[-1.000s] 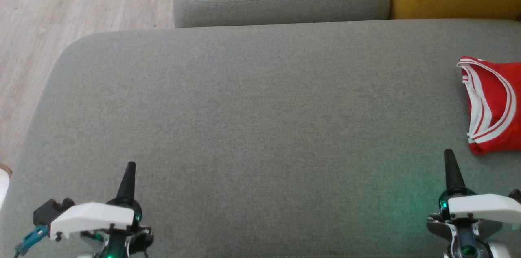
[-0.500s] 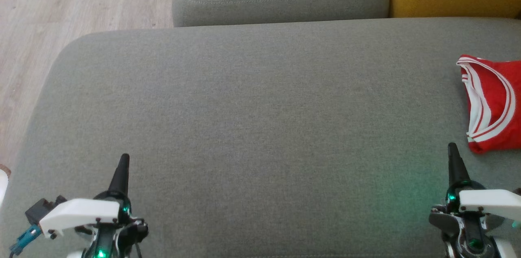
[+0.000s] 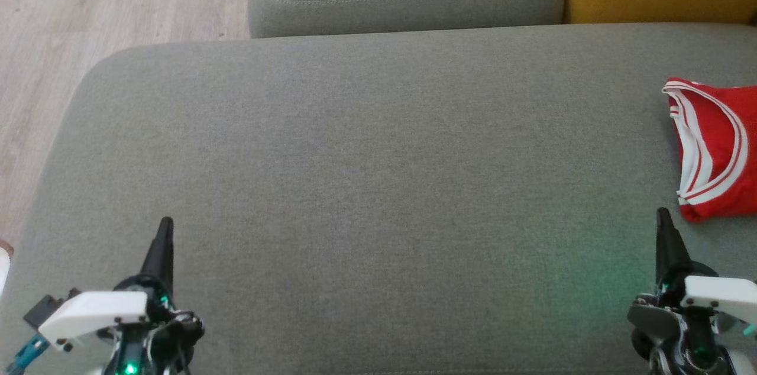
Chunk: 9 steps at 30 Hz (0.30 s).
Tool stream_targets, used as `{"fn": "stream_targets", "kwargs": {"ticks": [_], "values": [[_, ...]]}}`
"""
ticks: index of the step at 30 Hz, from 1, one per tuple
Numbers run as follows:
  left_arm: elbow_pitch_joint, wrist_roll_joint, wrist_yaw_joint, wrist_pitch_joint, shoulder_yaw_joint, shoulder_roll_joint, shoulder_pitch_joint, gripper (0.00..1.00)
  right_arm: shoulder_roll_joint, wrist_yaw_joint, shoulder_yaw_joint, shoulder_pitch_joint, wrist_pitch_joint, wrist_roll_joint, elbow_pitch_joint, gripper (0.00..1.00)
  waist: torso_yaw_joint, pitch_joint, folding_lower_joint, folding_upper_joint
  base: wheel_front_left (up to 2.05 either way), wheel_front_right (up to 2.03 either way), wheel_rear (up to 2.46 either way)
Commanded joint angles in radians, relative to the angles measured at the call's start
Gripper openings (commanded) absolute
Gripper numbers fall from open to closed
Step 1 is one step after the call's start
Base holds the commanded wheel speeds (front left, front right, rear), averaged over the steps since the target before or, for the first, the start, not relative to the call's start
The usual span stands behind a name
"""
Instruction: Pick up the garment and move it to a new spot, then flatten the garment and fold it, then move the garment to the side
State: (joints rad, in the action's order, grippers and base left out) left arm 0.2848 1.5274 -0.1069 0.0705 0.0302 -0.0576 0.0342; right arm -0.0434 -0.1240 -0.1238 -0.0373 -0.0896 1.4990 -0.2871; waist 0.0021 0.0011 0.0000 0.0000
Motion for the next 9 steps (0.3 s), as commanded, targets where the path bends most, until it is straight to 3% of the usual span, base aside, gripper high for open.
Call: {"fn": "stream_targets", "kwargs": {"ticks": [1,9], "values": [[-0.038,0.029,-0.011,0.010,0.045,-0.006,0.066,0.00,-0.007,-0.006,0.015,-0.065,-0.010,0.036,0.041,0.00,0.000,0.000,0.0000,0.0000,0.00,0.00,0.00],[-0.040,0.095,-0.024,0.029,0.066,-0.005,0.072,0.00,-0.007,-0.007,0.010,-0.071,-0.024,0.110,0.042,0.00,-0.002,0.002,0.0000,0.0000,0.00,0.00,0.00]]}}
